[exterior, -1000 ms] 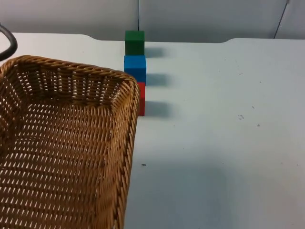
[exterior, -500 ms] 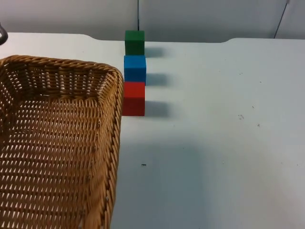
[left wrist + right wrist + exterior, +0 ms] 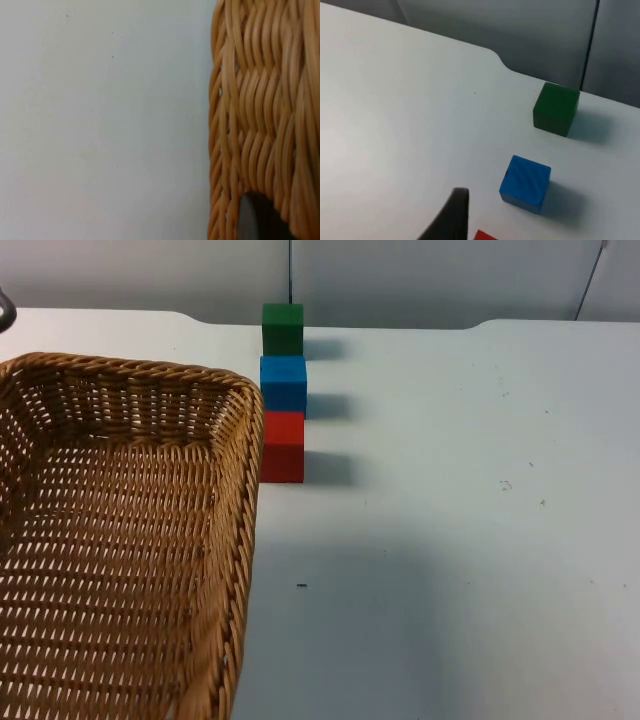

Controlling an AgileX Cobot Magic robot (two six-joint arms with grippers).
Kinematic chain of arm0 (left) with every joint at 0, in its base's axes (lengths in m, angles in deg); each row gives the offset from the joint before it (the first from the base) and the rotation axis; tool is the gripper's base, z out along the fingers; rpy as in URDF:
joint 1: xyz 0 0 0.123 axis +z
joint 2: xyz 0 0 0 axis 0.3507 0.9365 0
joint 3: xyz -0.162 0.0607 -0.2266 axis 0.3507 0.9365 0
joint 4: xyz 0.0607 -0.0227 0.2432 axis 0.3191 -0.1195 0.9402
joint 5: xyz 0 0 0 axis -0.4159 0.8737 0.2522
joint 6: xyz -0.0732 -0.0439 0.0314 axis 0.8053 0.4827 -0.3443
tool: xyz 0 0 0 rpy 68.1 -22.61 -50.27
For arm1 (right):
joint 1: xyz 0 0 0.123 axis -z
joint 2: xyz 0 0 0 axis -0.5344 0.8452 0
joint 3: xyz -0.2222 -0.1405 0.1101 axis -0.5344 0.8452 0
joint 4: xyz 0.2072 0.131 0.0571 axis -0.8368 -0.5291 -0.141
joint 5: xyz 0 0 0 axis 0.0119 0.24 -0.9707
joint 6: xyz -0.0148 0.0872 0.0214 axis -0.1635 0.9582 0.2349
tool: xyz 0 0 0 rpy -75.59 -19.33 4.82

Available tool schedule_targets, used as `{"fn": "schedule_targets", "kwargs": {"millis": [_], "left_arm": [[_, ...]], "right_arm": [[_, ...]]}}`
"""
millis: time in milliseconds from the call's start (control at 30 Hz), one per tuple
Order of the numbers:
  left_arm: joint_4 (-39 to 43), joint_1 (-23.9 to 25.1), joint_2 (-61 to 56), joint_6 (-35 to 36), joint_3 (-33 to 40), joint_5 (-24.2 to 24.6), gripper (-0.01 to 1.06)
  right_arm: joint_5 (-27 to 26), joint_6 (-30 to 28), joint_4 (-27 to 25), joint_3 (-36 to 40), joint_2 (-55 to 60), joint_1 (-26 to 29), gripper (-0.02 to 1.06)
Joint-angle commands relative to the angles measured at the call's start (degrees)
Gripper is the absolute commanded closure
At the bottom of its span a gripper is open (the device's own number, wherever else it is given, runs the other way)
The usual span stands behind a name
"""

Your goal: Pick up the basket with the left hand and place the blue cube into the basket with the right hand.

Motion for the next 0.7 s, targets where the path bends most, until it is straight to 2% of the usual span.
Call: {"fn": "schedule_targets", "kwargs": {"millis": [0,67,167,300,533,667], "left_arm": [[-1.7,0.1,-0.1,-0.4,-0.6,1.5,1.05],[-1.9,0.1,-0.1,-0.4,-0.6,1.3,1.05],[-2.8,0.1,-0.1,-1.5,-0.6,1.3,1.05],[-3.6,0.1,-0.1,-1.7,-0.4,1.3,1.05],[-3.8,0.1,-0.1,-1.7,-0.4,1.3,1.05],[-3.8,0.1,-0.1,-1.7,-0.4,1.5,1.05]], "right_arm": [[3.4,5.6,4.5,-6.8,5.0,-1.6,0.06],[5.2,6.8,4.7,-9.7,7.3,-1.8,0.06],[10.0,10.4,4.5,-19.5,16.0,-2.5,0.06],[12.3,14.6,4.5,-25.1,22.3,-2.5,0.06],[10.9,21.0,4.5,-27.9,29.1,-2.5,0.06],[9.9,21.9,4.2,-27.9,31.0,-2.5,0.07]]}}
